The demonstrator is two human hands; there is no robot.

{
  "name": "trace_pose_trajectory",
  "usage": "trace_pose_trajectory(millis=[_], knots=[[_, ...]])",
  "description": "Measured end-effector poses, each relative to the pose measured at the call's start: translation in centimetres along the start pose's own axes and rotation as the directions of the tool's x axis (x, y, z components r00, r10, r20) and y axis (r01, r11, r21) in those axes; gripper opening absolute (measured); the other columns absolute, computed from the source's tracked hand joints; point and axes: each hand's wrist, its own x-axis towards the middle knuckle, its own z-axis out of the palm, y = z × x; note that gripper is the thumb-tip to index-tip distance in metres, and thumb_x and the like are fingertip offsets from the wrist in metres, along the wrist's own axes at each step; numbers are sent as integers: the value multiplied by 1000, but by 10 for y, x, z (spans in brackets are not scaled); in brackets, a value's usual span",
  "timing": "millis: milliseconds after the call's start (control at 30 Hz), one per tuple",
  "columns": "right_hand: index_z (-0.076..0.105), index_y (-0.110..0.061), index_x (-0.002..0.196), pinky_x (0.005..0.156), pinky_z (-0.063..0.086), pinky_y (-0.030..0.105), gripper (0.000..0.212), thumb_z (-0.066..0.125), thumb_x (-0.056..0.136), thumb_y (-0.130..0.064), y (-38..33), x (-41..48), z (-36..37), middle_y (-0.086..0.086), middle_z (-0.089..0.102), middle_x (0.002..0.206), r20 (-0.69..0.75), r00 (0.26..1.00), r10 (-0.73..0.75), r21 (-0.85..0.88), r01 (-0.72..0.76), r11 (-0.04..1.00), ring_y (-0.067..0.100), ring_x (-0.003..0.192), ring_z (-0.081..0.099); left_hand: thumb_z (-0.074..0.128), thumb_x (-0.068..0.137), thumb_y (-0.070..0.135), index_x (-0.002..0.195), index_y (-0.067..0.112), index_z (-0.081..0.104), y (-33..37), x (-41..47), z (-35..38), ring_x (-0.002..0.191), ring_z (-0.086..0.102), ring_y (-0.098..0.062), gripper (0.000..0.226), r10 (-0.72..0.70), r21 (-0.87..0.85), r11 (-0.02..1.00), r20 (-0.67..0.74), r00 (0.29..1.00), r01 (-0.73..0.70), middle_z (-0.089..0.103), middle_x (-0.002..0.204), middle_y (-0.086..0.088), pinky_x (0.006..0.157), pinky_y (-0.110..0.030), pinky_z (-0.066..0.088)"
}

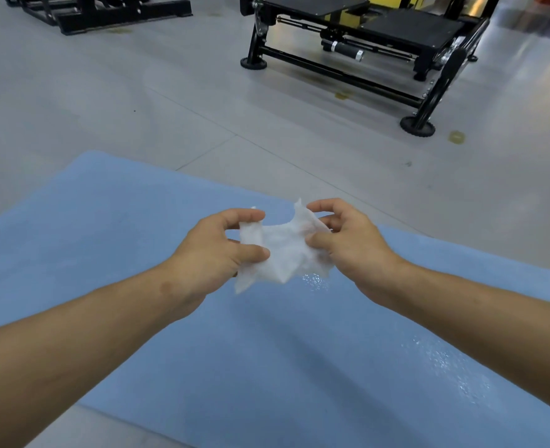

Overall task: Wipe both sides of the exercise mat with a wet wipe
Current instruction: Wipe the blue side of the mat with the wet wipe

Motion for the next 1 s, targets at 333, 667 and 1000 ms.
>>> trace_pose_trajectory(millis=[333,667,1000], knots=[[39,-34,150,82,51,20,69,60,89,-10,-14,-30,17,-25,70,117,173,975,-137,-43,147,988,-4,105,65,62,67,7,145,40,46,9,-12,29,97,75,-12,86,33,-63,998,40,999,-31,70,123,3,88,-36,61],[52,-37,142,86,38,2,50,67,94,-28,-9,-38,28,-19,58,127,270,926,-265,-293,341,893,0,124,41,49,98,20,135,29,56,14,-11,23,93,76,-21,39,-68,-355,934,-96,993,30,63,126,0,78,-33,59],[71,-23,119,98,54,30,49,46,90,7,-11,-35,8,-14,74,115,181,953,-245,-147,273,951,3,107,68,69,77,-1,126,33,65,10,-13,21,102,72,-14,60,86,68,993,80,993,-92,67,125,8,75,-21,57]])
